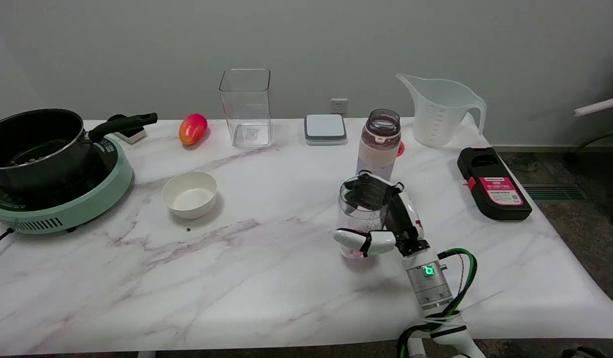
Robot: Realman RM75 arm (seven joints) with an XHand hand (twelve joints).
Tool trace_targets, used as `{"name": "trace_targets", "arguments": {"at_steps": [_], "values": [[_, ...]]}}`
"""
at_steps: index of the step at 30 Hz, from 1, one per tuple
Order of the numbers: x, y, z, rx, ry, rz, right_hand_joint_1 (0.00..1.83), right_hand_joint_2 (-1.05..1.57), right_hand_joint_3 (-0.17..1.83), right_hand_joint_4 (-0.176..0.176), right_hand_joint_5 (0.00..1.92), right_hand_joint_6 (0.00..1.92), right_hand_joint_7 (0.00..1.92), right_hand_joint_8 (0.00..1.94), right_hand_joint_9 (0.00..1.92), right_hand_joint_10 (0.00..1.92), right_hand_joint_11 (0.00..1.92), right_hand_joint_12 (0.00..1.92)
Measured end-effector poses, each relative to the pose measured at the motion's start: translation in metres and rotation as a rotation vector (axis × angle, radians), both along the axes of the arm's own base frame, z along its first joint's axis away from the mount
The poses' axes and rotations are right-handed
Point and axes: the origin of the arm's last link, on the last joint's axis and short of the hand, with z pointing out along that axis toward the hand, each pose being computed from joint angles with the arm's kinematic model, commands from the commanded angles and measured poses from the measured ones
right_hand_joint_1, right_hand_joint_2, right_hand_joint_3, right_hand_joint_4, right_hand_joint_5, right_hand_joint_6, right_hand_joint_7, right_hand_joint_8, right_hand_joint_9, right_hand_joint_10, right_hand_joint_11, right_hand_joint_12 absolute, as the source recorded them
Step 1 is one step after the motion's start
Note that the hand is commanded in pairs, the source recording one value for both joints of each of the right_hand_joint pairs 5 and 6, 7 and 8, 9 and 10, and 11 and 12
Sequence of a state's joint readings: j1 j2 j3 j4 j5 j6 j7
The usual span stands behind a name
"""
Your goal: Pour the contents of the measuring cup into the bottle.
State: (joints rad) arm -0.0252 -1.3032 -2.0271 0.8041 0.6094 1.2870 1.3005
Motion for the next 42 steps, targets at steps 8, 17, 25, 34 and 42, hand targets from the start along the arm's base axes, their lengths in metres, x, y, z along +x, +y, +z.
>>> {"name": "trace_targets", "arguments": {"at_steps": [8,17,25,34,42], "values": [[0.008,0.013,0.016,-0.076,-0.015,0.058,1.23,1.26,0.49,0.000,1.35,1.35,1.59,1.59,1.56,1.56,1.30,1.30],[0.013,0.045,0.053,-0.264,-0.016,0.083,1.20,1.38,0.44,0.000,1.43,1.43,1.63,1.63,1.60,1.60,1.35,1.35],[0.028,0.066,0.095,-0.425,-0.013,0.121,1.21,1.38,0.48,0.000,1.43,1.43,1.64,1.64,1.62,1.62,1.37,1.37],[0.055,0.057,0.151,-0.491,0.041,0.106,1.28,1.24,0.59,0.000,1.36,1.36,1.61,1.61,1.58,1.58,1.33,1.33],[0.094,0.016,0.189,-0.463,0.120,0.079,1.36,0.95,0.77,0.000,1.26,1.26,1.54,1.54,1.51,1.51,1.27,1.27]]}}
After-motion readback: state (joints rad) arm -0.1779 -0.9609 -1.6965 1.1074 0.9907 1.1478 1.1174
